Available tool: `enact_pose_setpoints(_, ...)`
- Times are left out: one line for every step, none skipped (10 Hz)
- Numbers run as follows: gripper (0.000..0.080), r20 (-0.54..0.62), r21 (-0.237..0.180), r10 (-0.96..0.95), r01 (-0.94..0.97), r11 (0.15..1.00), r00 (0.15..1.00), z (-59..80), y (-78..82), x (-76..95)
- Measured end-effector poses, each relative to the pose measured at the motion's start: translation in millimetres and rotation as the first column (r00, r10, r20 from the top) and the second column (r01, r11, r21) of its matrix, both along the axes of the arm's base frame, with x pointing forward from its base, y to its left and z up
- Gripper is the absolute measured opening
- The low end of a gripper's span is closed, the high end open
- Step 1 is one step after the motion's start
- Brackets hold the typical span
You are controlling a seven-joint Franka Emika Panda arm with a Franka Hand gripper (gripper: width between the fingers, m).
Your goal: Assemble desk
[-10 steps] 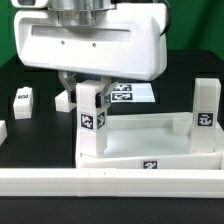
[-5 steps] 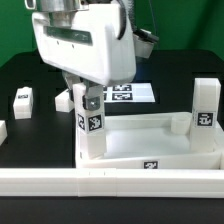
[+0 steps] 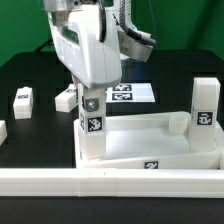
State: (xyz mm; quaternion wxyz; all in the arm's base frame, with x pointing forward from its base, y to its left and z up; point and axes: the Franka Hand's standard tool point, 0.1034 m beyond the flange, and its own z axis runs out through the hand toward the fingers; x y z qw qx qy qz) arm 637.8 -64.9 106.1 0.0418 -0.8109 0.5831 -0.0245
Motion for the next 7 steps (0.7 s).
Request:
enact_pose_setpoints(0.045, -0.002, -0.009, 0.067, -0.067, 0.998, 0.998, -0.2, 1.4, 0.1)
enact_pose_setpoints(0.0575, 0.0, -0.012, 0.098, -0.098, 0.995, 0.995, -0.2, 4.1, 1.1)
enact_pose_setpoints(0.0575, -0.003, -0.032, 0.202, -0.202, 0.979, 0.979, -0.5, 6.7, 1.6)
enact_pose_setpoints(0.0635, -0.003, -0.039, 0.281, -0.28, 0.959, 0.96, -1.2, 9.4, 1.7)
enact_pose_setpoints(0.0645, -0.003, -0.045, 0.357, -0.357, 0.933, 0.934, -1.3, 8.5, 1.6)
enact_pose_setpoints(0.0645, -0.004, -0.052, 0.43, -0.43, 0.902, 0.903, -1.4, 8.2, 1.5)
enact_pose_setpoints(0.0648, -0.005, -0.057, 0.491, -0.49, 0.87, 0.871, -1.6, 8.2, 1.4)
